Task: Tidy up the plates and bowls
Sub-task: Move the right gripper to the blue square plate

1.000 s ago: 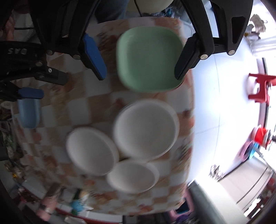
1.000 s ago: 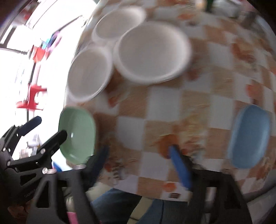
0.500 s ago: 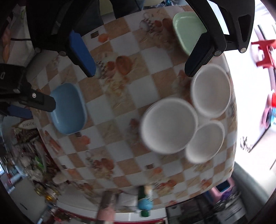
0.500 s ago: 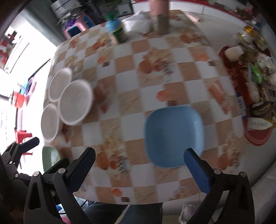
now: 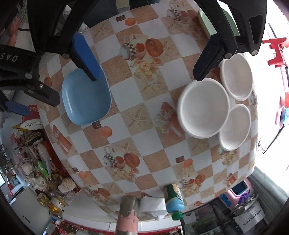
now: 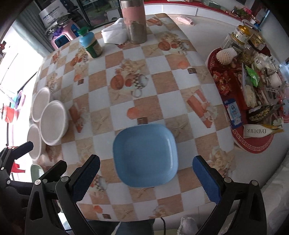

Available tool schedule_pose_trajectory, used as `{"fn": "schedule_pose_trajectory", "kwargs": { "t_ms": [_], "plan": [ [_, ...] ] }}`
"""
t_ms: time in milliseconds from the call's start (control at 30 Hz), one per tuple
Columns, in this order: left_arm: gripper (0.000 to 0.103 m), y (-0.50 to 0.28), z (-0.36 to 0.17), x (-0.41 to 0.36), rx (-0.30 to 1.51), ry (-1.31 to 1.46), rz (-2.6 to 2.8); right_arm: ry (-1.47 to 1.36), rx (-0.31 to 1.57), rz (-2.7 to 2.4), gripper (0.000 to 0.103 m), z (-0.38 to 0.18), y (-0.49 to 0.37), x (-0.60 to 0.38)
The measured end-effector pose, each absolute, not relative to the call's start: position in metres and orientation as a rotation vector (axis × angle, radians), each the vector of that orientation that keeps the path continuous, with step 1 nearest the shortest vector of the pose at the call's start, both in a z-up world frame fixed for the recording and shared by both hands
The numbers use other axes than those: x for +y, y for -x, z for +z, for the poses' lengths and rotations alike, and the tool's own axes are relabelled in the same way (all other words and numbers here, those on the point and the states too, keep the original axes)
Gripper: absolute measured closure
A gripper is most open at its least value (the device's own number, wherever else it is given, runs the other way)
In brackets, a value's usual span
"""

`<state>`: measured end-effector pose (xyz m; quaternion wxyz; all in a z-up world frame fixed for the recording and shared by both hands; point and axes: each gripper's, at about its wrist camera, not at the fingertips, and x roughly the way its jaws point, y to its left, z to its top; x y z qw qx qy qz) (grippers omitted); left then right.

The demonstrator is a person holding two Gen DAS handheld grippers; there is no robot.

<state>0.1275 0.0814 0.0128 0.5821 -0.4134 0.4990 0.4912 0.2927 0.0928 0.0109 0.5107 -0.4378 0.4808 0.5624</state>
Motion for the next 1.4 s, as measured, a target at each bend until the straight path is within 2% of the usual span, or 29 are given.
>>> {"fn": "schedule_pose_trajectory", "kwargs": {
  "t_ms": [500,1100,1400],
  "plan": [
    [0.0,-0.167,-0.033,0.102,1.263,1.022,1.131,1.142,1.18,1.294,0.0,-0.033,-0.328,0.108],
    [0.0,-0.191,-0.117,0.109,1.409,1.052,1.132,1.275,1.322,1.213,0.0,-0.137,-0.353,0.119],
    [0.003,-0.187,-0.136,0.109,1.397,1.144,1.134,1.285,1.288,1.258,0.0,-0.145,-0.357,0.109]
  ]
}}
